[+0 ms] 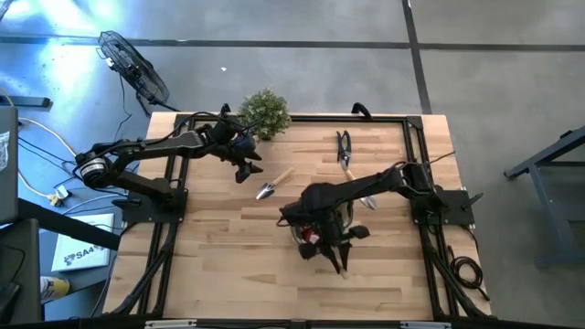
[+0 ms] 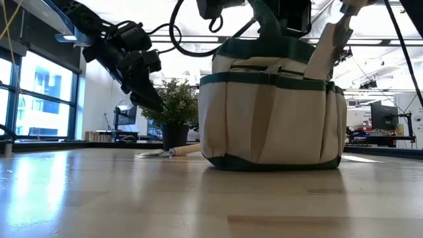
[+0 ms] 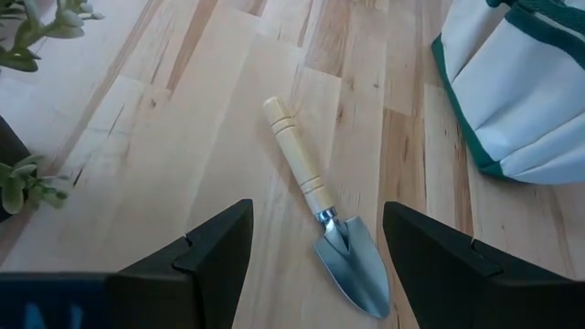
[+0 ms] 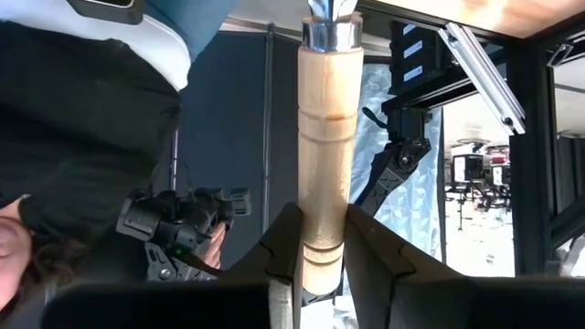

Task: Pick & Place Garden tools in Gardening bag
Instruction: Put the bottom right brown trowel into the green bag

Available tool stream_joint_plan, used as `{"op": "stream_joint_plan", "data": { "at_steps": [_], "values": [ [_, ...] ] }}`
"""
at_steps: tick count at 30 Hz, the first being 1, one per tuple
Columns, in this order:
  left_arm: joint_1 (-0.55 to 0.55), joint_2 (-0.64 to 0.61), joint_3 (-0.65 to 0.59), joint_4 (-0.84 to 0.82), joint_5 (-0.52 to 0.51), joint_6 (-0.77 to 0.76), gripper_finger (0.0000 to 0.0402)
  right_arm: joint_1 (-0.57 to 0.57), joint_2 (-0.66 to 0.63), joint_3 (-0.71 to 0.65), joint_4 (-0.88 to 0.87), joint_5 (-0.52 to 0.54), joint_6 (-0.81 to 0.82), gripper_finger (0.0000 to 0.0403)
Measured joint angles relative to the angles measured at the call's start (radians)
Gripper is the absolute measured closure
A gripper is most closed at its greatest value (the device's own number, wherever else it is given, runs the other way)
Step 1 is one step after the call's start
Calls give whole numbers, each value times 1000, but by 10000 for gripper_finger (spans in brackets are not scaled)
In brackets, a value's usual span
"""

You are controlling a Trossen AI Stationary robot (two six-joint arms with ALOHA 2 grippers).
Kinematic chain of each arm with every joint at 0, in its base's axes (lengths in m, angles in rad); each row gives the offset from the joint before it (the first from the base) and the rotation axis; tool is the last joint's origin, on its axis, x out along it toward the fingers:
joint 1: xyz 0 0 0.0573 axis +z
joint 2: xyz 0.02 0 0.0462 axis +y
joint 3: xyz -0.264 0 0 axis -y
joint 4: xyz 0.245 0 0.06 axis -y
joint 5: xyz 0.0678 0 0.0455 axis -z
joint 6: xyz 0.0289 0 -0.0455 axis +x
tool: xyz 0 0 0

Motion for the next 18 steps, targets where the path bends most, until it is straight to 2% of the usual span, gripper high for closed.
{"op": "stream_joint_plan", "data": {
  "at_steps": [10,18],
  "values": [
    [0,0,0,-6,20,2,162,51,0,0,0,-1,23,359],
    [0,0,0,-9,22,1,162,6,0,0,0,-1,22,359]
  ]
}}
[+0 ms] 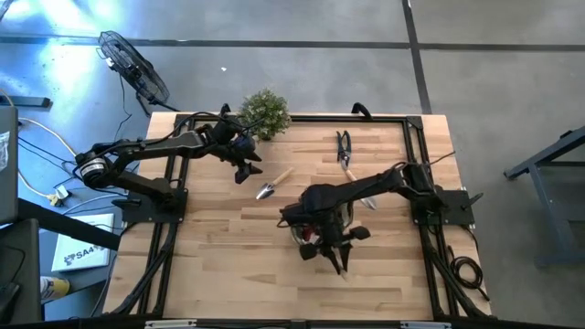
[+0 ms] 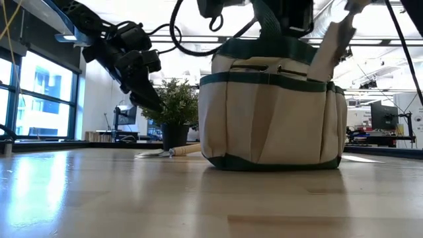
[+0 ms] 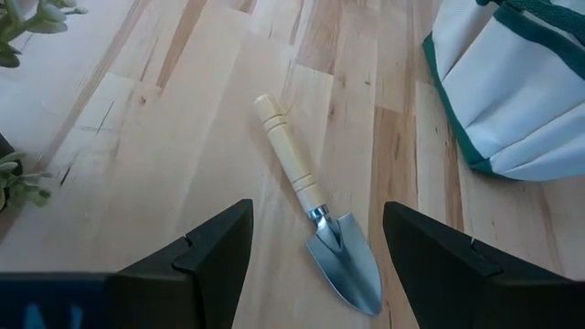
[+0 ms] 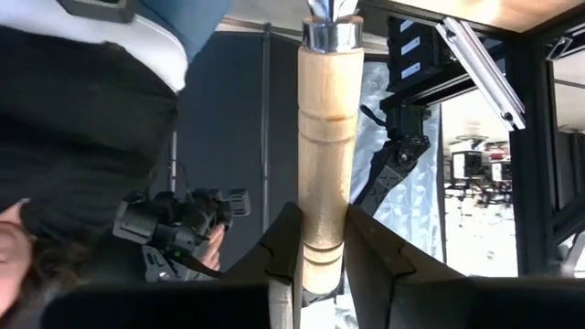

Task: Pick & Place Garden tools in Gardening bag
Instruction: Put the bottom right brown trowel into the green bag

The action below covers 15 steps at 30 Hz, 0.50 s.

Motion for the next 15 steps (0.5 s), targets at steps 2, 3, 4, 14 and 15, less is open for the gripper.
{"op": "stream_joint_plan", "data": {
  "at_steps": [2,3,4,14,15],
  "values": [
    [0,0,0,-6,2,0,162,-13,0,0,0,11,-1,359],
    [0,0,0,-6,2,0,162,-18,0,0,0,20,-6,359],
    [0,0,0,-5,3,0,162,-23,0,0,0,25,-18,359],
    [0,0,0,-2,2,0,162,-79,0,0,0,35,-27,359],
    [0,0,0,-2,2,0,162,-84,0,0,0,34,-27,359]
  ]
}}
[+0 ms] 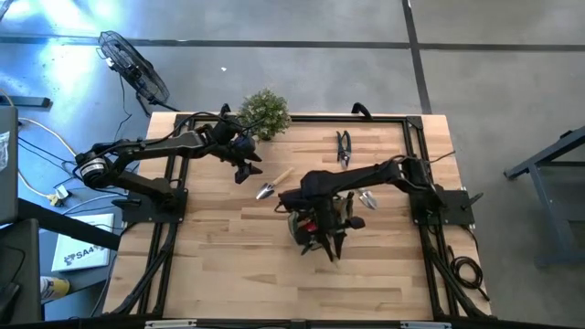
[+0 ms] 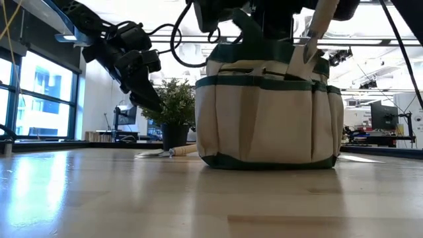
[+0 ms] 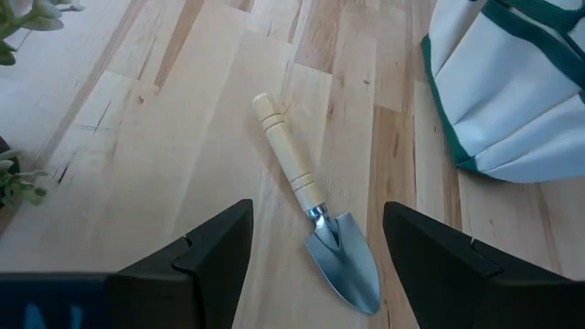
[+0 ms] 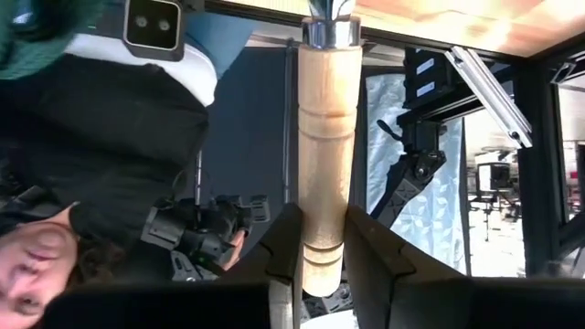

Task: Pick & Place Garden tools in Gardening bag
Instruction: Put the bottom right brown trowel into the green bag

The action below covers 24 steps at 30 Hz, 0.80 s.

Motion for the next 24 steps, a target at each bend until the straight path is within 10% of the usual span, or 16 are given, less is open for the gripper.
{"op": "stream_joint_plan", "data": {
  "at_steps": [24],
  "values": [
    [0,0,-31,38,-1,9,162,-36,46,1,0,-58,-23,359]
  ]
}}
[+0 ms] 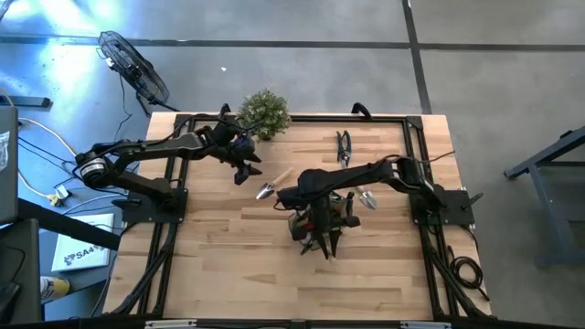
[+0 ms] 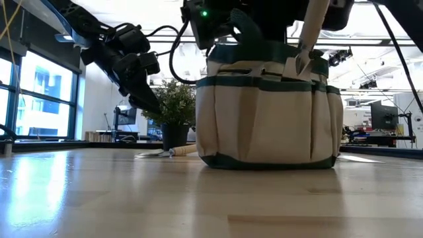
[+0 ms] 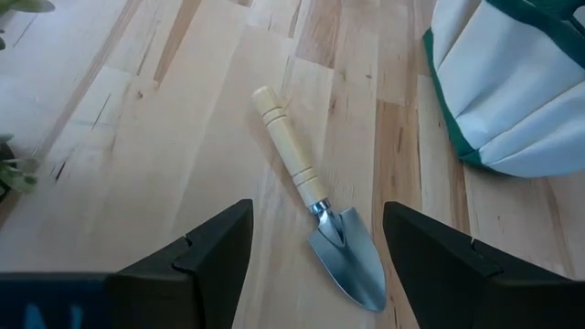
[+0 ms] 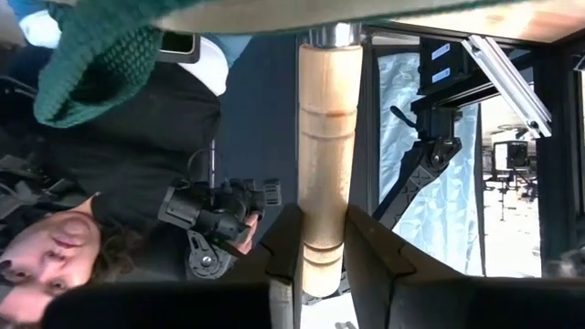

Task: Pick & Place Garden tools in Gardening bag
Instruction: Put the bottom right brown trowel into the green bag

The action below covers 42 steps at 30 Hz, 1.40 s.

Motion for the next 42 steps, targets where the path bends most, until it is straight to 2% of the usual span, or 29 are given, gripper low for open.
{"op": "stream_joint_plan", "data": {
  "at_steps": [14,22,27,35,42],
  "values": [
    [0,0,0,-1,0,0,162,-48,0,0,0,12,0,345],
    [0,0,0,-1,0,10,162,-82,0,0,1,112,4,342],
    [0,0,-1,-1,0,11,162,-92,1,0,7,129,-23,341],
    [0,0,-1,0,0,12,162,-121,1,0,106,236,-23,333],
    [0,0,-1,1,0,13,162,-116,1,0,212,258,-21,332]
  ]
}}
